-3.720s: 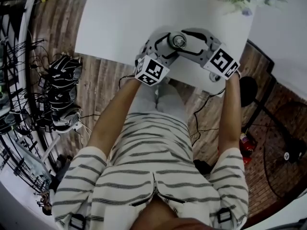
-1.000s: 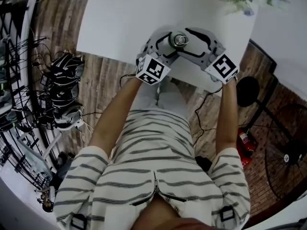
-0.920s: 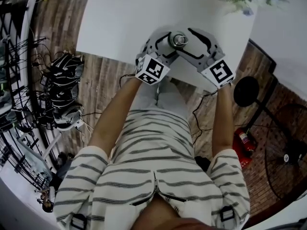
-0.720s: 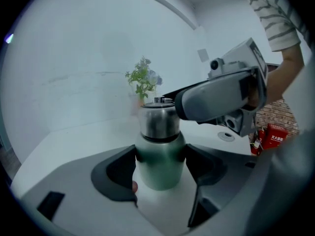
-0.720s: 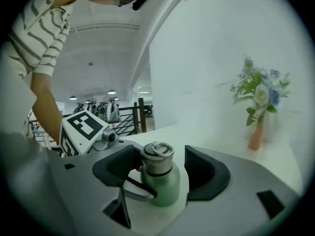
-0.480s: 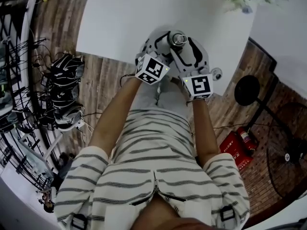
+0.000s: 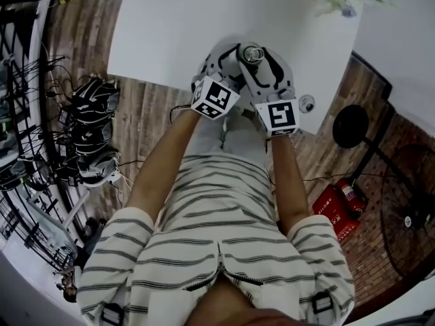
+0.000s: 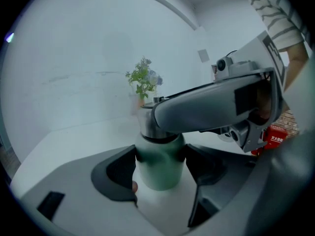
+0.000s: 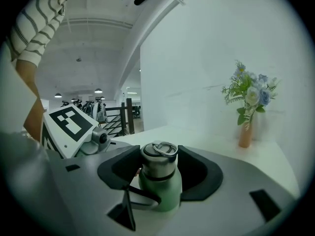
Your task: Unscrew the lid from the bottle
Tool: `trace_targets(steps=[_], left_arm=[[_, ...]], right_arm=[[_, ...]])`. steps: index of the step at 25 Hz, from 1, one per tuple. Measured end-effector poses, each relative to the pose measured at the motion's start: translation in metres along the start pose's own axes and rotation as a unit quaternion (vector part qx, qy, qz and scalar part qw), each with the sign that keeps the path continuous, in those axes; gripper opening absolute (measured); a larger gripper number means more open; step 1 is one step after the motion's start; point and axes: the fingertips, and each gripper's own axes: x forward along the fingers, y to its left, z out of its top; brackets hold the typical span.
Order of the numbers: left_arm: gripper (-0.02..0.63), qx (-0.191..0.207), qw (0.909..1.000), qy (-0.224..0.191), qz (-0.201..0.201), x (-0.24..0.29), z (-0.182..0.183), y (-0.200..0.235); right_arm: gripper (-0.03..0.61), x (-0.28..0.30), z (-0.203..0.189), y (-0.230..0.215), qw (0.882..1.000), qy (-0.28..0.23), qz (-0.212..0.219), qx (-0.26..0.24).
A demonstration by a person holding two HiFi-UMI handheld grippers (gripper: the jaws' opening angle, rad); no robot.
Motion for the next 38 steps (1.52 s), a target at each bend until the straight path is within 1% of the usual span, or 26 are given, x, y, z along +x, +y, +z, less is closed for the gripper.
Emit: trace_targets(steps=[4, 6, 8, 11, 14, 18, 21, 23, 26, 30, 34, 36, 38], left_arm=[[0.316, 0.001, 1.0000, 0.000, 0.000, 0.001, -0.001, -0.001], [0.316, 0.002, 1.0000, 0.002, -0.001, 0.002, -0.001, -0.001], [0.316, 0.002, 1.0000, 0.002, -0.002, 0.001, -0.002, -0.001], [0.316, 0.003, 1.0000, 0.002, -0.002, -0.001, -0.002, -0.001], [0.316, 0.003, 1.0000, 0.003, -0.002, -0.001, -0.003, -0.003], [0.316, 0.004, 1.0000, 0.004, -0.004, 0.000, -0.002, -0.002], [0.316, 0.005, 1.0000, 0.003, -0.004, 0.000, 0.000, -0.002], [0.316, 0.005, 1.0000, 0.004, -0.004, 0.000, -0.001, -0.002], [0.316, 0.005, 1.0000, 0.004, -0.003, 0.000, -0.001, -0.002], [0.316, 0.005, 1.0000, 0.004, -0.003, -0.001, -0.001, -0.001], [0.316, 0.006, 1.0000, 0.001, -0.001, -0.002, 0.001, -0.001], [0.316, 0.006, 1.0000, 0.001, -0.001, -0.002, 0.001, -0.001], [0.316, 0.004, 1.0000, 0.004, -0.001, -0.002, 0.000, -0.001]], right_arm=[[0.244, -0.001, -0.001, -0.001, 1.000, -0.007, 0.011, 0.001], [0.244, -0.001, -0.001, -0.001, 1.000, -0.011, 0.027, -0.001], [0.244, -0.001, 0.000, 0.001, 0.998, -0.014, 0.057, -0.011], [0.244, -0.002, 0.000, 0.005, 0.991, -0.014, 0.129, -0.039], [0.244, -0.004, 0.000, 0.007, 0.976, -0.016, 0.210, -0.058], [0.244, -0.004, 0.000, 0.007, 0.949, 0.001, 0.306, -0.081], [0.244, -0.004, -0.001, 0.008, 0.925, 0.027, 0.362, -0.110], [0.244, -0.004, -0.002, 0.008, 0.912, 0.045, 0.388, -0.125], [0.244, -0.004, -0.003, 0.009, 0.899, 0.061, 0.412, -0.137], [0.244, -0.004, -0.003, 0.010, 0.893, 0.069, 0.421, -0.143], [0.245, -0.004, -0.002, 0.011, 0.894, 0.071, 0.419, -0.146], [0.249, -0.003, -0.001, 0.011, 0.897, 0.072, 0.413, -0.140], [0.250, -0.003, 0.001, 0.009, 0.903, 0.068, 0.403, -0.130]])
